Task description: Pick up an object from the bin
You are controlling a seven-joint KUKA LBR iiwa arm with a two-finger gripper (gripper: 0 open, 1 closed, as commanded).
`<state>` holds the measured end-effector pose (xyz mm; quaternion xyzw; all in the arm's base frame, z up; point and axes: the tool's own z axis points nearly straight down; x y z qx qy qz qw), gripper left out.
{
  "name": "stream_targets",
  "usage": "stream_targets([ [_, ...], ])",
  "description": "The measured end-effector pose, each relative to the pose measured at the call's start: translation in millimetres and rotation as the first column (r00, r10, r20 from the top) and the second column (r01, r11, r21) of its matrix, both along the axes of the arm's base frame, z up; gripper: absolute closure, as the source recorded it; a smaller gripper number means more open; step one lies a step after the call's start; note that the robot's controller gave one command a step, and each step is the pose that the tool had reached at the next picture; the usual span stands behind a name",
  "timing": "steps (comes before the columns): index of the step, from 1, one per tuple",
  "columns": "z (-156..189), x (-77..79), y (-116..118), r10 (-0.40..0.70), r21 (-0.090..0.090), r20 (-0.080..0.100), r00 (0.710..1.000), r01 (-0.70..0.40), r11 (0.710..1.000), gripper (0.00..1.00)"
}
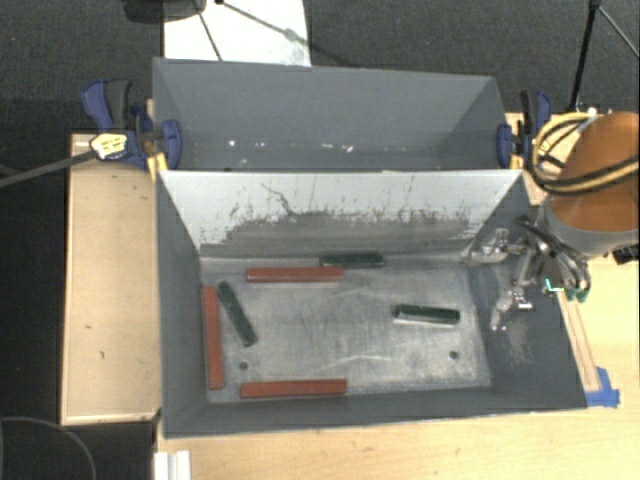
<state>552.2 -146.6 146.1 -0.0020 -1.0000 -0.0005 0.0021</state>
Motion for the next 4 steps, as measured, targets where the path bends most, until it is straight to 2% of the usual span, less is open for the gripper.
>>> stream_targets([
  [1, 3.9, 2.1, 0.4, 0.004, -0.002, 0.008, 1.0, -0.004, 1.0, 0.0],
  [2, -72.2, 29.6, 22.6, 0.132, -0.003, 0.013, 0.991, -0.132, 0.991, 1.0],
  [3, -72.2, 29.7, 22.6, 0.134, -0.003, 0.013, 0.991, -0.134, 0.991, 1.0],
  [4, 92.1, 11.0, 28.6, 0.111, -0.003, 0.012, 0.994, -0.111, 0.994, 1.0],
])
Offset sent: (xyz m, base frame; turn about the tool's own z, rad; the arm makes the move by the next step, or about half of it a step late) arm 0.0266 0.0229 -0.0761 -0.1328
